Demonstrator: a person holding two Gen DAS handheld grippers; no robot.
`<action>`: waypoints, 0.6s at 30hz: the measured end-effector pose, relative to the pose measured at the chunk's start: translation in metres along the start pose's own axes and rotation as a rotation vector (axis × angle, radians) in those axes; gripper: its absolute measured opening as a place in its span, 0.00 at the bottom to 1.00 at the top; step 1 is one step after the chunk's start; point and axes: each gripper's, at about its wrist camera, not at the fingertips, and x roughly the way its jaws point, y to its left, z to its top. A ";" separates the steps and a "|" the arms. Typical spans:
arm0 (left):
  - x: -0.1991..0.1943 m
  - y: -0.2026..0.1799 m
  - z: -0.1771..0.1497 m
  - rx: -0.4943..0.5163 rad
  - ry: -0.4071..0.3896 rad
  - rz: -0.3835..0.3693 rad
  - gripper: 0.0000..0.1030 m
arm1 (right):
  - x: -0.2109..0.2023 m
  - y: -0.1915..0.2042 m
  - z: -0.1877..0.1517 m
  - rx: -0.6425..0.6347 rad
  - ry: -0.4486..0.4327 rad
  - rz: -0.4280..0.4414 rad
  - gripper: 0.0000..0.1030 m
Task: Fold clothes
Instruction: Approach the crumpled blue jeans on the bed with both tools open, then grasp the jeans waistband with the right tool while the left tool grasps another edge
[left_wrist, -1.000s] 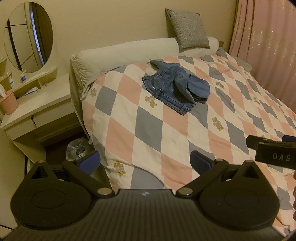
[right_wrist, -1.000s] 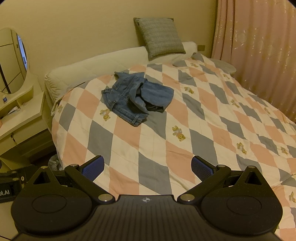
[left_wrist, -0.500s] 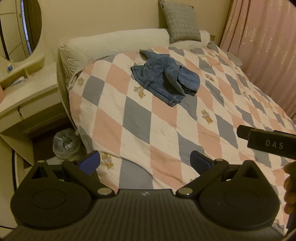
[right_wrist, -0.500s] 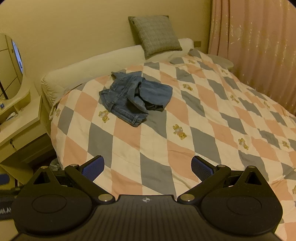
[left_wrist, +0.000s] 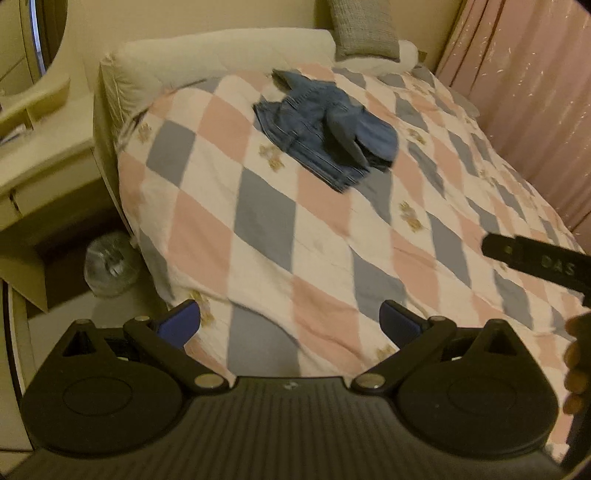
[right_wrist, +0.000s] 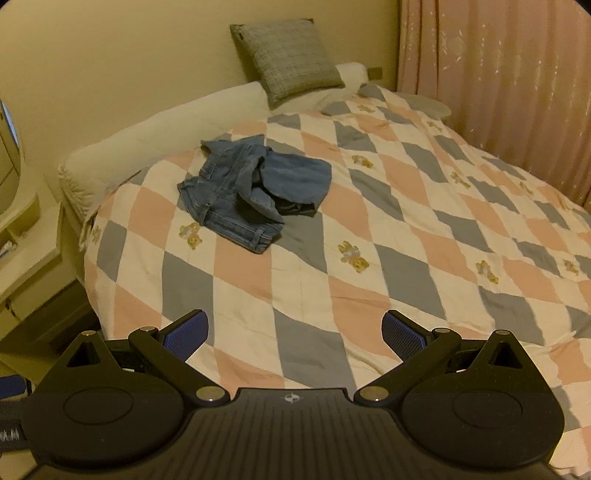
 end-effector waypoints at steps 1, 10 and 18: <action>0.005 0.002 0.006 0.006 -0.006 0.008 0.99 | 0.004 0.000 0.001 0.016 -0.016 0.003 1.00; 0.081 0.020 0.070 0.190 0.003 0.068 0.99 | 0.061 0.018 0.025 0.007 -0.050 0.017 1.00; 0.159 0.047 0.144 0.343 -0.023 0.038 0.98 | 0.135 0.030 0.038 -0.008 0.094 -0.044 1.00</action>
